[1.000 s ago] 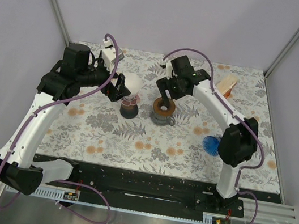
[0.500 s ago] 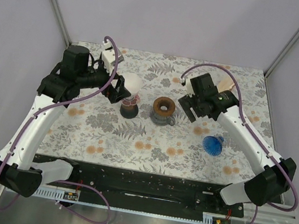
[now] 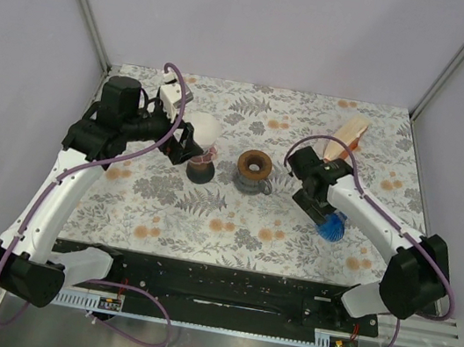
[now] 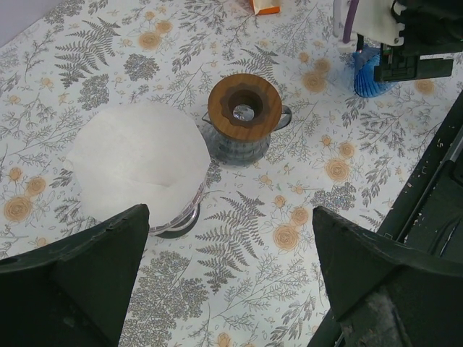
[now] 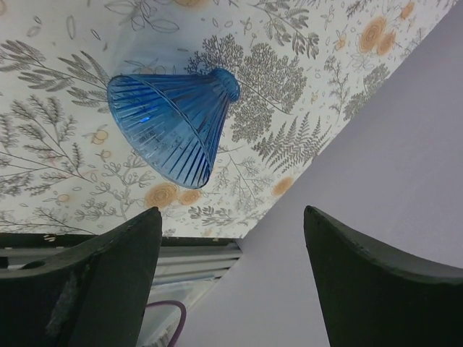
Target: Place the coffee filter in the dripper
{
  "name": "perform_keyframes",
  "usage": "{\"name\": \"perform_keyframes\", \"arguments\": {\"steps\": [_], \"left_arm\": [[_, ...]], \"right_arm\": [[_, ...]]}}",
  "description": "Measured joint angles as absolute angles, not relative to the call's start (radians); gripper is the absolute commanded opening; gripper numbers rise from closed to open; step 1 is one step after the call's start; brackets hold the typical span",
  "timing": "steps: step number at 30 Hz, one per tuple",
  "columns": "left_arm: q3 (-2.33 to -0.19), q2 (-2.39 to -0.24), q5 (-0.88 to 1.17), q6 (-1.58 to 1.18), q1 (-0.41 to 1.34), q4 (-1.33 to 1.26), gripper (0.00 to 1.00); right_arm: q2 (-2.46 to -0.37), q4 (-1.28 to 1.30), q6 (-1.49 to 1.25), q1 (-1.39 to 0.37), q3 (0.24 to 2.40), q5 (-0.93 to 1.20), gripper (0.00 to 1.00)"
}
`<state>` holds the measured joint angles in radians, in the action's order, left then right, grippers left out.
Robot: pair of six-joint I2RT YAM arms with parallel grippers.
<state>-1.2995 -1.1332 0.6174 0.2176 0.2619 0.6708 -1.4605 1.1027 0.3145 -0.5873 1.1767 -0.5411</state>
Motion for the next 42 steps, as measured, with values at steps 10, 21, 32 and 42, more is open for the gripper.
{"name": "perform_keyframes", "arguments": {"steps": [10,21,32,42], "left_arm": [[-1.299,-1.132,0.628,0.223,0.262,0.671,0.98],[-1.299,-1.132,0.633,0.232,0.26,0.671,0.98],[-1.299,-1.132,0.648,0.237,0.26,0.671,0.98],[-1.299,-1.132,0.652,0.237,0.215,0.671,0.98]], "right_arm": [[-1.634,1.051,0.337,-0.587,1.117,-0.62,0.53],[-1.741,0.962,0.357,-0.587,1.066,-0.692,0.37],[-1.79,0.981,0.356,-0.586,1.091,-0.705,0.0],[-1.711,1.071,0.229,-0.586,1.289,-0.552,0.0]]}}
